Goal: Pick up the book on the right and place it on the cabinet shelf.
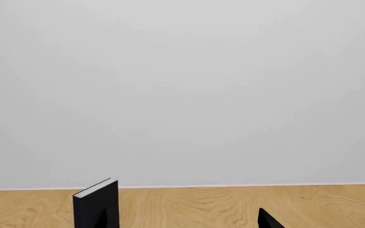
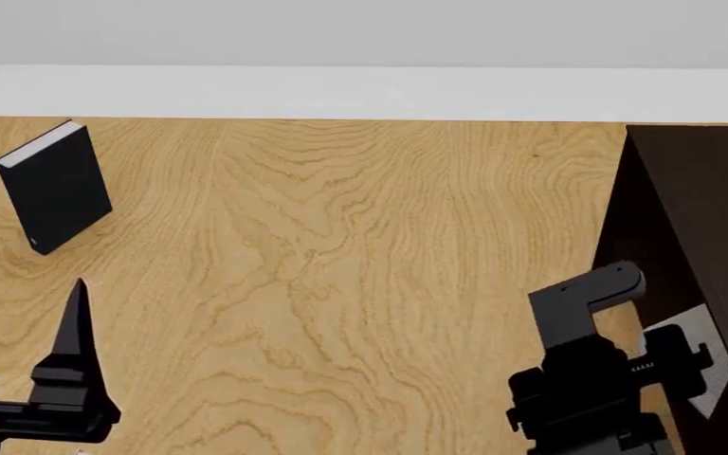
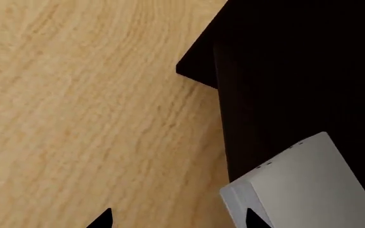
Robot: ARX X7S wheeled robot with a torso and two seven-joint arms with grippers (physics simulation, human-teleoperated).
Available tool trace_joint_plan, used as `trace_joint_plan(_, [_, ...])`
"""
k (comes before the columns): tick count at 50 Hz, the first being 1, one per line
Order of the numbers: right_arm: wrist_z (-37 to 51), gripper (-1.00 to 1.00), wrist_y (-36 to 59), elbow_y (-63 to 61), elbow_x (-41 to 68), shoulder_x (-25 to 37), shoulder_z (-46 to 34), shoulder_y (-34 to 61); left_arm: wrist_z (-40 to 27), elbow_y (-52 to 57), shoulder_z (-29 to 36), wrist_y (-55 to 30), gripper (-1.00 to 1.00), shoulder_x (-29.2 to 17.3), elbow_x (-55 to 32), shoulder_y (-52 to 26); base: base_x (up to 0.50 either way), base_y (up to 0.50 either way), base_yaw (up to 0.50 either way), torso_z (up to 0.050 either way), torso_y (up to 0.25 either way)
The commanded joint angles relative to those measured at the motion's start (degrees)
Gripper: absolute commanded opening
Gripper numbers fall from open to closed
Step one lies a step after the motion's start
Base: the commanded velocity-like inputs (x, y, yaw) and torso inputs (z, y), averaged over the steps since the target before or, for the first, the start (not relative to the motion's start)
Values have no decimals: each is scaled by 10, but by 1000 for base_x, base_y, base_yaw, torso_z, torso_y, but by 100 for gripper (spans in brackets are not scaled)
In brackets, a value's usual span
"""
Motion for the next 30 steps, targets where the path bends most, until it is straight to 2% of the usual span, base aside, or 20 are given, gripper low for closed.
trace_joint_plan(1, [-15,100,-13,-1,-14,-8,-5,-2,-1,3,-1,1,100,-2,-2,1,0,0,0,0,0])
trace_joint_plan(13, [-28,100,-13,-23,-13,-9,-7,-9,-3,8,0,0,100,-3,-4,2,0,0,0,0,0])
trace_joint_plan(30, [-32,100,177,-419,7,55,7,-121,-4,10,5,1,100,-3,-5,-1,0,0,0,0,0])
